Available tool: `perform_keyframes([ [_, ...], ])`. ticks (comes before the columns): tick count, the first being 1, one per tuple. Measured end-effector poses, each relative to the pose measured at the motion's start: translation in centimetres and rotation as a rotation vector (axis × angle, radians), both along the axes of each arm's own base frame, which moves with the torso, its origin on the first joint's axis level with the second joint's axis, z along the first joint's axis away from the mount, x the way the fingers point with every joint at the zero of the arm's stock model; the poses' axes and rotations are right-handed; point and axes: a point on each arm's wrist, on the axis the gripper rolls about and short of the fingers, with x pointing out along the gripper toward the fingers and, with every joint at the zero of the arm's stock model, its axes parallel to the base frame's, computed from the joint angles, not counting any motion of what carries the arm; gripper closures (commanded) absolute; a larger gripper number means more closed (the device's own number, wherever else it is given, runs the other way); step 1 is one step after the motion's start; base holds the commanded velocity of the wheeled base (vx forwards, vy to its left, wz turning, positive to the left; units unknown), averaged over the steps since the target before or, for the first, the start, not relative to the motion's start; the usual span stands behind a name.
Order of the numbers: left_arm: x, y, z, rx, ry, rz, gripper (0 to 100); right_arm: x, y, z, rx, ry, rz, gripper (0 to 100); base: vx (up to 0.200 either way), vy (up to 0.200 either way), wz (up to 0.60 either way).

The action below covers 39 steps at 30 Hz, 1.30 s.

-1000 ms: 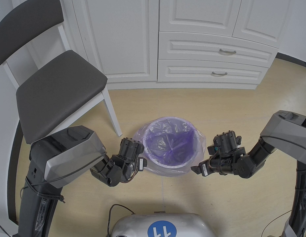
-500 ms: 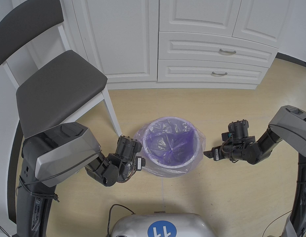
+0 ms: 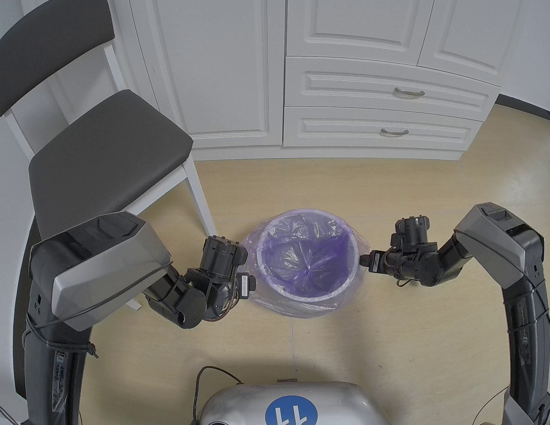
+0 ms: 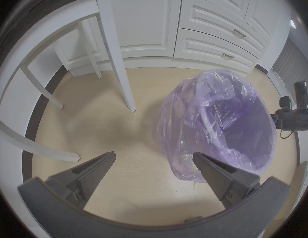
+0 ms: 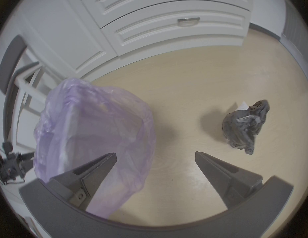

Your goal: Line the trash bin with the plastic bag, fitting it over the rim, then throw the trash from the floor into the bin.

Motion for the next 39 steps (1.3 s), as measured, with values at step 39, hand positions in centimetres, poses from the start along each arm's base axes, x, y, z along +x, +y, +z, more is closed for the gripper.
perform_keyframes([
  [39, 4.0, 0.4, -0.6, -0.062, -0.076, 0.012, 0, 4.9, 1.9, -6.1, -0.047, 0.184, -0.124, 0, 0.000, 0.000, 0.00],
])
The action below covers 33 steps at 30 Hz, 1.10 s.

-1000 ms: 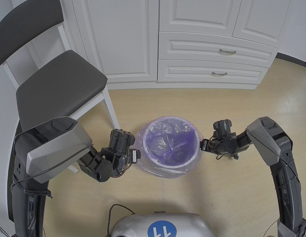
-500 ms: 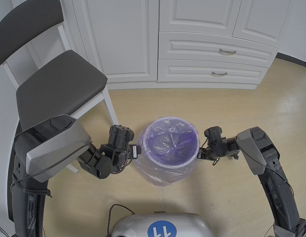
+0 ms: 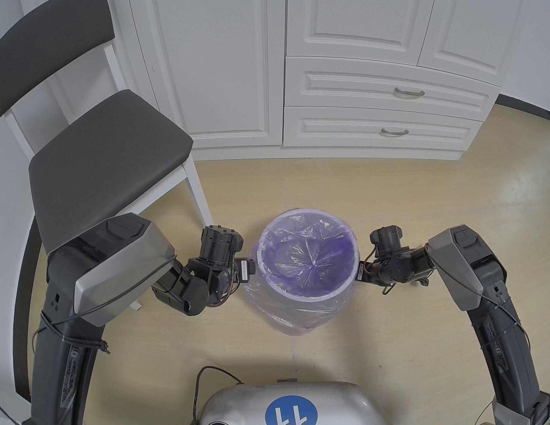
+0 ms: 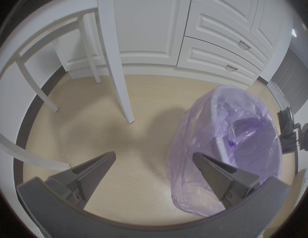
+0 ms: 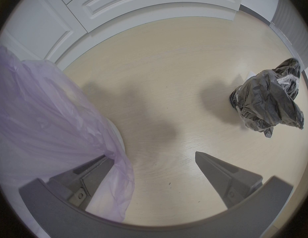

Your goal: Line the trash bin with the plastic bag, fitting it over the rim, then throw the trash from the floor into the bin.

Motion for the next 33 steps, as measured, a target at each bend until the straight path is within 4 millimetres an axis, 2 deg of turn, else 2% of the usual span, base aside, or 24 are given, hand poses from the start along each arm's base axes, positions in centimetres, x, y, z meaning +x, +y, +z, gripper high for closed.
perform_keyframes([
  [9, 2.3, 0.1, -2.2, -0.041, -0.005, -0.010, 0, 0.1, -0.2, 0.7, 0.026, -0.013, -0.025, 0, 0.000, 0.000, 0.00],
  [14, 4.6, -0.3, -2.6, -0.089, -0.024, -0.041, 0, 0.2, -0.3, 1.0, 0.036, -0.019, -0.036, 0, 0.000, 0.000, 0.00],
  [23, 7.8, 0.3, -5.0, -0.090, 0.047, -0.054, 0, 0.2, -0.3, 1.3, 0.042, -0.024, -0.042, 0, 0.000, 0.000, 0.00],
  [27, 8.3, 0.6, -6.3, -0.071, 0.075, -0.054, 0, 0.2, -0.3, 1.3, 0.041, -0.022, -0.042, 0, 0.000, 0.000, 0.00],
  [33, 8.6, 0.9, -6.7, -0.064, 0.070, -0.041, 0, 0.1, -0.1, 1.3, 0.039, -0.021, -0.037, 0, 0.000, 0.000, 0.00],
])
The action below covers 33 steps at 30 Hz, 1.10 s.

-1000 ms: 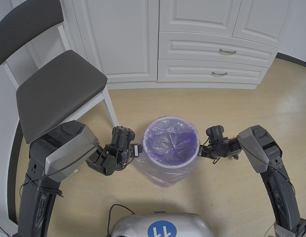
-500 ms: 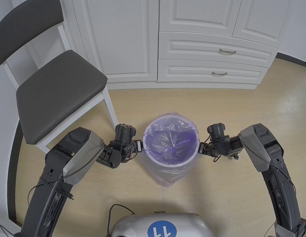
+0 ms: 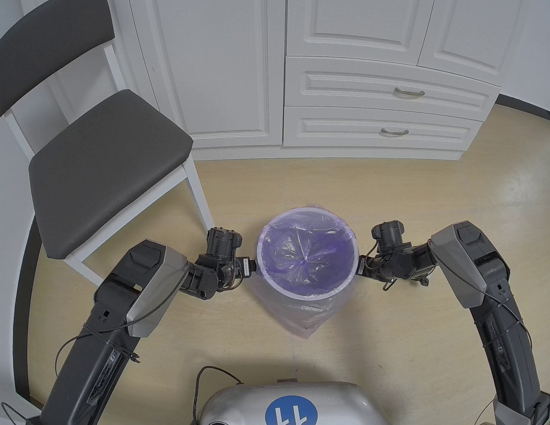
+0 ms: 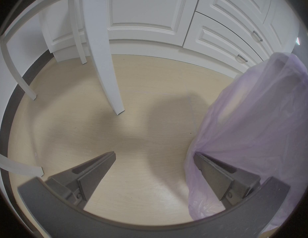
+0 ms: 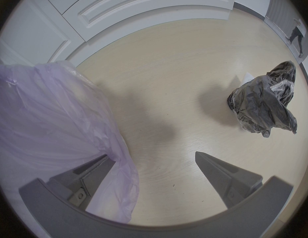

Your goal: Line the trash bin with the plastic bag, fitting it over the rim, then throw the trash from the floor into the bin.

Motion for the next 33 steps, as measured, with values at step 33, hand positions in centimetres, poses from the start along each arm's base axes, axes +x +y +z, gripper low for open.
perform_keyframes([
  [33, -0.7, 1.1, -1.1, 0.177, 0.111, 0.009, 0, -0.4, 0.3, -1.9, -0.078, 0.154, -0.012, 0, 0.000, 0.000, 0.00],
])
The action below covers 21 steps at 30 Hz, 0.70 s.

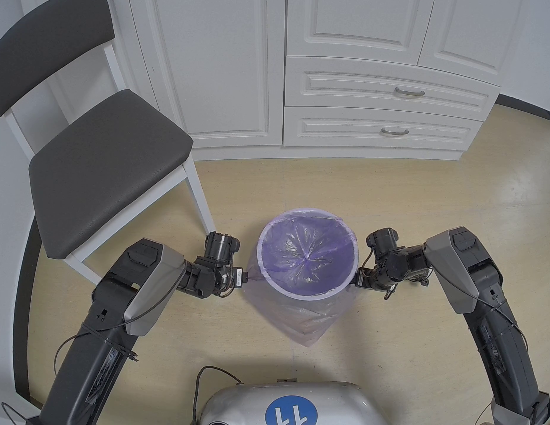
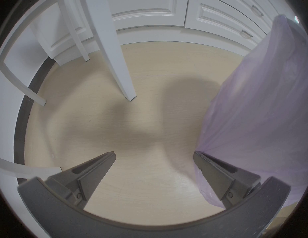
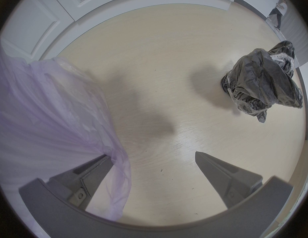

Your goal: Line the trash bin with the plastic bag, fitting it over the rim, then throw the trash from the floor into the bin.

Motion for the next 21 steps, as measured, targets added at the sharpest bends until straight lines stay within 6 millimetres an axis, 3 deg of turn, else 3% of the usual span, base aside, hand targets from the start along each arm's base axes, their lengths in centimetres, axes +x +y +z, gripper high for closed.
perform_keyframes([
  [11, 0.5, 0.2, 0.5, -0.009, -0.021, 0.013, 0, 0.2, 0.0, 0.5, 0.016, -0.022, 0.001, 0, 0.000, 0.000, 0.00],
  [21, -0.6, 0.5, 4.0, -0.004, -0.017, 0.010, 0, 0.1, -1.6, 3.7, 0.082, -0.027, 0.047, 0, 0.000, 0.000, 0.00],
])
